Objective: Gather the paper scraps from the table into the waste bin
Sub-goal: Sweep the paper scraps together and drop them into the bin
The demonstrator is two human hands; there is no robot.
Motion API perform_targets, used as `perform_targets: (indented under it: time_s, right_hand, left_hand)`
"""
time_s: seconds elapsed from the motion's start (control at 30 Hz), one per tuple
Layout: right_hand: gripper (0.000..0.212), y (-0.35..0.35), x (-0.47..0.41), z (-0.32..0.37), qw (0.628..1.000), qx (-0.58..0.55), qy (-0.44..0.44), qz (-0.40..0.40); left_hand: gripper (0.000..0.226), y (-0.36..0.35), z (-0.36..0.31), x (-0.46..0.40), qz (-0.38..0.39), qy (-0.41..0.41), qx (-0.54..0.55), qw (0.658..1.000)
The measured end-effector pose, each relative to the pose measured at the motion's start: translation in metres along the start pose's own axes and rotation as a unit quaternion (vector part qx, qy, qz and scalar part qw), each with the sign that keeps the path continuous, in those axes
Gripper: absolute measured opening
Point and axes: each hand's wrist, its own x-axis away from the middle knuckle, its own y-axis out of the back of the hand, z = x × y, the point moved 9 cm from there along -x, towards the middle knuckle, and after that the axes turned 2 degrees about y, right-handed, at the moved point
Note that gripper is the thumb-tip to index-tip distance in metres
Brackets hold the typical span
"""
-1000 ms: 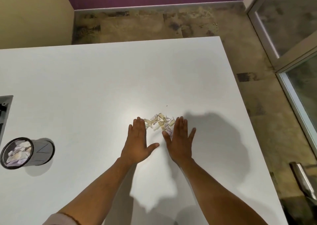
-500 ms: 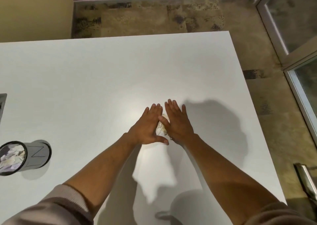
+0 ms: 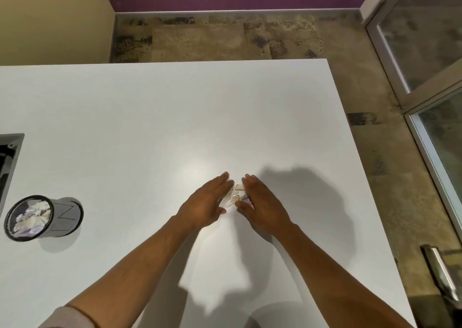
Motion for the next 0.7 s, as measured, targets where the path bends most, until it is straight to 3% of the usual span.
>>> perform_targets:
  time_s: [0.1, 0.2, 0.5, 0.6, 0.7]
  right_hand:
    - [0.087, 0.013, 0.02, -0.017, 0.99, 0.021, -0.119, -0.071]
    - [0.089, 0.001, 0.028, -0.018, 0.981, -0.004, -0.192, -0.031]
    - [0.06, -0.003, -0.008, 0.008, 0.977, -0.016, -0.214, -0.016]
    - [0.037, 0.002, -0.014, 0.013, 0.975, -0.053, -0.21, -0.04]
    - [0.03, 0.005, -0.016, 0.013, 0.97, -0.09, -0.22, -0.043]
  left_hand:
    - [0.097, 0.011, 0.013, 0.004, -0.033, 0.109, -0.042, 0.993]
    - [0.09, 0.006, 0.011, 0.001, -0.014, 0.155, -0.043, 0.987]
    - [0.037, -0.012, 0.0, -0.025, 0.007, 0.165, 0.011, 0.986]
    - [0.029, -0.012, 0.003, -0.028, -0.036, 0.178, 0.055, 0.982]
    - [0.012, -0.002, -0.009, -0.029, -0.056, 0.157, 0.04, 0.985]
